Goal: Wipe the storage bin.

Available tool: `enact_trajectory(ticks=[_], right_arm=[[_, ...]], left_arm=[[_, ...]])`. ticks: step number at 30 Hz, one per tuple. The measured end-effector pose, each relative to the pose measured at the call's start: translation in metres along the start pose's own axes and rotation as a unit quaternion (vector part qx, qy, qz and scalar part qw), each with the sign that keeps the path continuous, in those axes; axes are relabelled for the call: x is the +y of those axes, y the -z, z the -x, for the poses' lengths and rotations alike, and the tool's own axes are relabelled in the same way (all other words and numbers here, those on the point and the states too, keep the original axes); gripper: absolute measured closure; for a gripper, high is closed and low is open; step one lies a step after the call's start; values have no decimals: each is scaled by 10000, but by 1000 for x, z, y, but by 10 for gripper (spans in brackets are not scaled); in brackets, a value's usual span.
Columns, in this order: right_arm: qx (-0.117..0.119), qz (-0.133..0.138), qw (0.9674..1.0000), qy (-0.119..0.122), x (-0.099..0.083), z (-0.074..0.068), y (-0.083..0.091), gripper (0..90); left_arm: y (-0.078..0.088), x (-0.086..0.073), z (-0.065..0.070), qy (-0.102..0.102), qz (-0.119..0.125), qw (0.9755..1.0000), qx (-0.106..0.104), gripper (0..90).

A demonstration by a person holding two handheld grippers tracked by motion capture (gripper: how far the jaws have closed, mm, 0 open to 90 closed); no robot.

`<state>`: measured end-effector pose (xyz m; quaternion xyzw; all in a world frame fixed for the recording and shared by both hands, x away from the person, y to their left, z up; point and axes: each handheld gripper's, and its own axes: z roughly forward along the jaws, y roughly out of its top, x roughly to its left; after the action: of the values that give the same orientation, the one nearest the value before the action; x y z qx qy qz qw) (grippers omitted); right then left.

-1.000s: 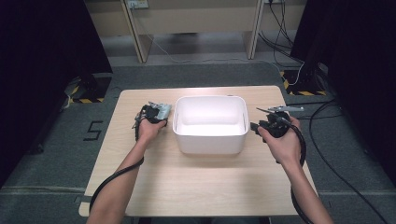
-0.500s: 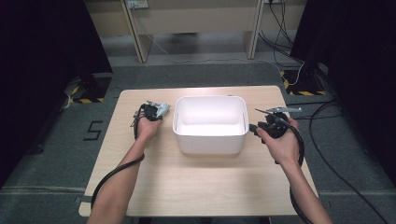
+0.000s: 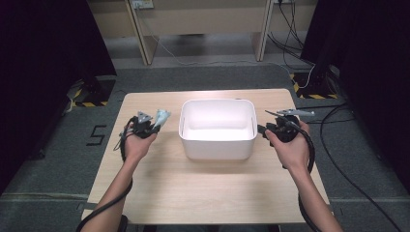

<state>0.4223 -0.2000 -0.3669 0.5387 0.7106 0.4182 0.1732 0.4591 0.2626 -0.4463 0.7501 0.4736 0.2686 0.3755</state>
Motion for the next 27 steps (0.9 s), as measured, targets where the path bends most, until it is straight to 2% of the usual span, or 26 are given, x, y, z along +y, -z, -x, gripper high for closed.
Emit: enact_trajectory(ticks=[5, 9, 13, 17, 20, 21, 23, 27], right_arm=[[22, -35, 10000, 65, 1, -9, -2, 592], [-46, -147, 9998, 155, -2, -14, -7, 615], [-182, -279, 9990, 299, -4, -16, -8, 663], [-163, -344, 9990, 248, -6, -17, -12, 670], [-154, -414, 9986, 300, -6, -20, -18, 679], [-221, -432, 9982, 339, -6, -21, -20, 678], [-344, -441, 9977, 393, -5, -24, -25, 679], [-316, -523, 9973, 400, -2, -32, -33, 675]], left_arm=[[55, -29, 36, -41, 364, 9989, -305, 800], [76, -48, 56, -2, 575, 9977, -359, 800], [83, -54, 66, -17, 697, 9969, -361, 799], [88, -50, 71, -94, 790, 9961, -375, 798], [88, -48, 73, -103, 841, 9957, -374, 798], [88, -48, 75, -95, 858, 9955, -388, 798], [89, -48, 78, -173, 850, 9954, -410, 797], [87, -48, 86, -301, 839, 9950, -447, 797]])
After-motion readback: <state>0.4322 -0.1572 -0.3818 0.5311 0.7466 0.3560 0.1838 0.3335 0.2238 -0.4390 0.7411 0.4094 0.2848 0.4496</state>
